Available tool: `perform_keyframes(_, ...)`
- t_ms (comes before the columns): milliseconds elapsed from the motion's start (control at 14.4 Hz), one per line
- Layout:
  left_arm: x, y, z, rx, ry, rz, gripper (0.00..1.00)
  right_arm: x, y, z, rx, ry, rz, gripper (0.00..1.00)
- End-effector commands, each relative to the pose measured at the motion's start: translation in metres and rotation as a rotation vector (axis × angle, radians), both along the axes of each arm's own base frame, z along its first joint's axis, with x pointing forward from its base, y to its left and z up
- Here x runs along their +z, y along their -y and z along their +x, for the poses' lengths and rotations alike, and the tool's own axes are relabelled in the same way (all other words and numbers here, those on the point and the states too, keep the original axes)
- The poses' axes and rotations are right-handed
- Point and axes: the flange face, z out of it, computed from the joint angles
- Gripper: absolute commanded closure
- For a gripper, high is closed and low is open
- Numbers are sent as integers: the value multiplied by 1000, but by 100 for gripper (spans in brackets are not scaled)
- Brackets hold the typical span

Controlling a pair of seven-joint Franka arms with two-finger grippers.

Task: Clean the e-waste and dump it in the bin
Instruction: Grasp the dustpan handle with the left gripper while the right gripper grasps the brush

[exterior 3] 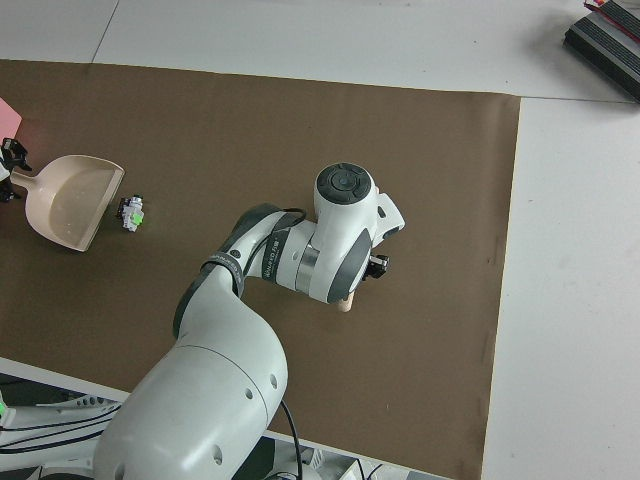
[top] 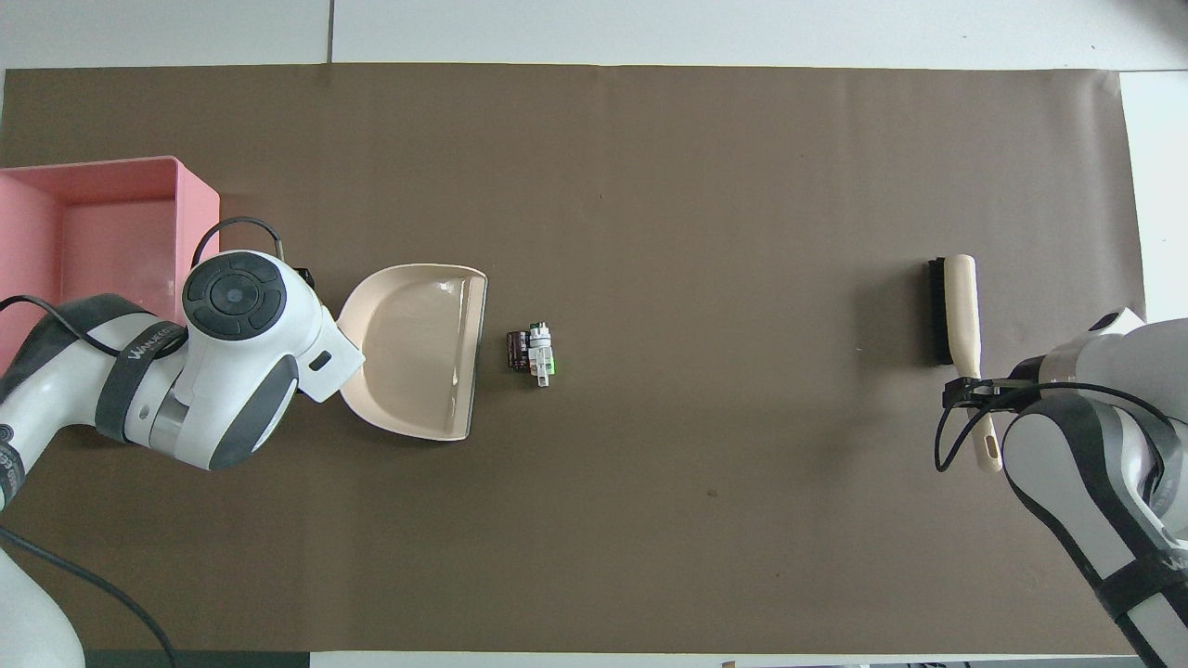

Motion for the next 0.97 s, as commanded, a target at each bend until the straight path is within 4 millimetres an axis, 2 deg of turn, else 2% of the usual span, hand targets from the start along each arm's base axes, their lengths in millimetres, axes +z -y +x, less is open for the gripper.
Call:
perform_keyframes(0, -2, -2, -3, 4, 17, 9, 54, 4, 0, 1, 18, 18, 16, 56)
perform_keyframes(69, -2, -2, -2, 4, 17, 9, 68, 6, 1, 2, 15, 20, 16, 67)
perform_keyframes(139, 0, -2, -1, 4, 17, 11, 85, 8, 1, 4, 17, 22, 16, 81)
perform_keyframes(208, 0, -4, -1, 3, 16, 11, 92, 8, 1, 4, 15, 22, 17, 96)
perform_keyframes(278, 3, -7, 1, 0, 15, 13, 97, 9, 1, 5, 11, 24, 19, 100)
perform_keyframes(555, 51, -14, 16, -1, -19, 63, 100, 16, -1, 13, 22, 9, 24, 100)
perform_keyframes(624, 58, -11, 16, 0, -36, 76, 100, 29, -9, 21, 43, 9, 26, 100)
perform_keyframes(763, 57, -8, 12, -15, -47, 118, 100, 51, -37, 35, 105, 9, 22, 100)
perform_keyframes(902, 55, 3, 3, -35, -49, 126, 100, 64, -58, 44, 147, 15, 15, 100)
